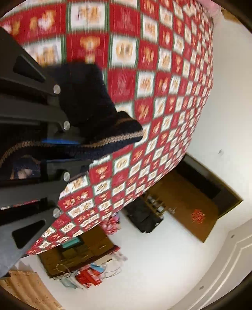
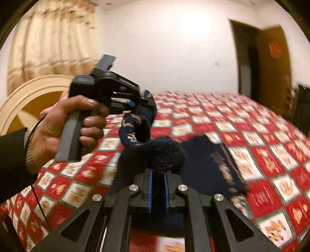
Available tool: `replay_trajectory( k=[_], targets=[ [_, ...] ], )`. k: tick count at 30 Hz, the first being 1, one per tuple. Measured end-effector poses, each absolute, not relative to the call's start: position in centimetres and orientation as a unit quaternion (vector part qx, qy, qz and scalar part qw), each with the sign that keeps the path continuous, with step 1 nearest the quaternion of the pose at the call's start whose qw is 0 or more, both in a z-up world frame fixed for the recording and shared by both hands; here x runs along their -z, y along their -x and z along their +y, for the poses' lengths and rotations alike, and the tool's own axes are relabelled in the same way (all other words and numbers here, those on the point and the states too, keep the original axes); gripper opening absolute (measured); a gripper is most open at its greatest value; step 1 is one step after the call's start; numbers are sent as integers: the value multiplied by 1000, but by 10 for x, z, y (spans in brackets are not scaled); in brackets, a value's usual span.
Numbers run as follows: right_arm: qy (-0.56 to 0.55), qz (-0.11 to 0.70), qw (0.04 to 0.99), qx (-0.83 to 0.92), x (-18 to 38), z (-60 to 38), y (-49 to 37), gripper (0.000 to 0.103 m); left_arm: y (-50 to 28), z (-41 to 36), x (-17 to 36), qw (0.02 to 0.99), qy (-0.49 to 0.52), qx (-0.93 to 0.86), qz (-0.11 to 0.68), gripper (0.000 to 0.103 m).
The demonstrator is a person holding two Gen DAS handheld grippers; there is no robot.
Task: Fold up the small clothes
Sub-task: 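Grasp the folded sweater edge with both grippers and lift it, then fold the lifted half over onto the other half with both grippers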
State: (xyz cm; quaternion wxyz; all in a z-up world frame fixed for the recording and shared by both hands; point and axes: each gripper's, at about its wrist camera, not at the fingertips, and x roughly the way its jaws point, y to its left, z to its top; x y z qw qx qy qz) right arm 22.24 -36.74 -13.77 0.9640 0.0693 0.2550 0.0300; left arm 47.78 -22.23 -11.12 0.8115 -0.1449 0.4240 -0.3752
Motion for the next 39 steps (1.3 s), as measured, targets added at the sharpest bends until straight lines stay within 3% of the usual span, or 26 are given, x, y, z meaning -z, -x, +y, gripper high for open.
replay_trajectory(
  k=[8,12,13,15,17,19,21,23,27,32,33,35,39],
  targets=[
    [-173,357,918,-24,197,-448,-219,9,-466,-317,155,781,83,390,481,18],
    [-235,368,899,-37,207,-467,-218,9,-444,-328,130,798,30,399,450,23],
    [-255,367,894,-40,209,-473,-217,10,-438,-324,120,807,22,400,434,28],
    [-280,369,886,-39,213,-482,-215,11,-424,-310,102,826,1,400,398,67],
    [-300,364,881,-41,212,-489,-210,16,-413,-290,94,852,-15,377,364,81],
    [-284,352,892,-20,202,-492,-202,20,-407,-265,98,859,-28,365,357,81],
    [-246,334,910,21,186,-491,-198,40,-401,-239,112,865,-37,343,364,81],
    [-234,299,924,44,169,-492,-193,47,-395,-217,129,866,-30,330,374,81],
    [-216,300,929,0,148,-485,-229,47,-382,-191,163,873,-36,292,388,81],
    [-210,380,900,-34,163,-480,-315,47,-377,-184,195,860,14,281,426,82],
    [-225,398,888,-44,171,-480,-330,40,-375,-184,199,859,14,281,428,82],
    [-222,416,881,-46,180,-477,-343,10,-372,-189,205,857,12,282,432,82],
    [-192,383,903,-28,164,-477,-324,7,-364,-200,204,848,16,301,436,82]
  ],
)
